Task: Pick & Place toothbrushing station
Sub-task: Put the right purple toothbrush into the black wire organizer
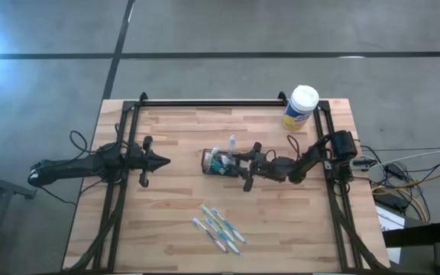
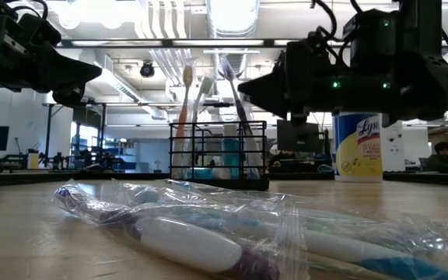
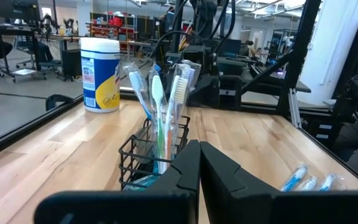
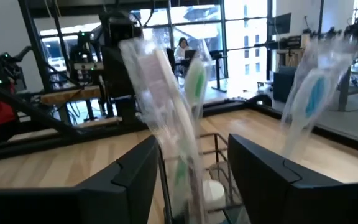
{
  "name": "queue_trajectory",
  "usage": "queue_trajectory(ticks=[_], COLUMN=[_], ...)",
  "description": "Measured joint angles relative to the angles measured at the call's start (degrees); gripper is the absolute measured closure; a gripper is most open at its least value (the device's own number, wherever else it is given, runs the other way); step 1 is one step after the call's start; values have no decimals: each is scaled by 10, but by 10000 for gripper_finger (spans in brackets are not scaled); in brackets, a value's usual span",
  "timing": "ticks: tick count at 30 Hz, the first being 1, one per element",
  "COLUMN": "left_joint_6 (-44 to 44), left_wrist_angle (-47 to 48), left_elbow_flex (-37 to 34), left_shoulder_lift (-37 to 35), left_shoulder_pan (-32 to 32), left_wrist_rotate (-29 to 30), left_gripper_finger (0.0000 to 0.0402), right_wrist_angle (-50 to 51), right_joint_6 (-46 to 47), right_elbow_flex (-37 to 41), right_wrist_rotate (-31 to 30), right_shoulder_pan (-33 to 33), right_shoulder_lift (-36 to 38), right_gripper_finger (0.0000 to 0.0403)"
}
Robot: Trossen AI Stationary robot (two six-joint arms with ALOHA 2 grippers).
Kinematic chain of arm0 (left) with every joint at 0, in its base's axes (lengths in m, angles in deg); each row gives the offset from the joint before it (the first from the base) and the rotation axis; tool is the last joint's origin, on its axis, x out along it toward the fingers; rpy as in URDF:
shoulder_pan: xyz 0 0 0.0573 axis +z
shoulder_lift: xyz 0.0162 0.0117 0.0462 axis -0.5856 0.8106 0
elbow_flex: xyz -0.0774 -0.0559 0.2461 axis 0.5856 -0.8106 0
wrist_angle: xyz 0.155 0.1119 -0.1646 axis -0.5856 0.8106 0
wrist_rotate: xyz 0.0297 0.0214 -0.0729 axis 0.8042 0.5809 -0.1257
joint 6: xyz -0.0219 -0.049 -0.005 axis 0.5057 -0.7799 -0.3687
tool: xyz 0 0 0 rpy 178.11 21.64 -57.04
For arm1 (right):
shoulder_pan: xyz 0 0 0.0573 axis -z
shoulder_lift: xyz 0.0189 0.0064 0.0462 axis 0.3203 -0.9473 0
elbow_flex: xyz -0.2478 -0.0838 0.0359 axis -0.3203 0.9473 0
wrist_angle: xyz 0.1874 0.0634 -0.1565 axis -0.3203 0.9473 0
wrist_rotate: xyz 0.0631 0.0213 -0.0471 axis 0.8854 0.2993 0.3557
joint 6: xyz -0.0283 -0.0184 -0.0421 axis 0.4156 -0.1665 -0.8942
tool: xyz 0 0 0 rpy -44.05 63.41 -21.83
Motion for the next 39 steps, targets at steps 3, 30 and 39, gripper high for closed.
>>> queue_trajectory(ticks=[3, 30, 39], left_joint_6=[0, 0, 0], left_wrist_angle=[0, 7, 6], left_elbow_flex=[0, 0, 0], left_shoulder_lift=[0, 0, 0], left_shoulder_pan=[0, 0, 0], left_wrist_rotate=[0, 0, 0], left_gripper_finger=[392, 392, 392], right_wrist_angle=[0, 295, 296], right_joint_6=[-17, -68, -70], right_elbow_flex=[0, -115, -112], right_wrist_rotate=[-10, -208, -208], right_shoulder_pan=[-7, -59, -60], right_shoulder_lift=[18, 72, 73], right_gripper_finger=[207, 266, 363])
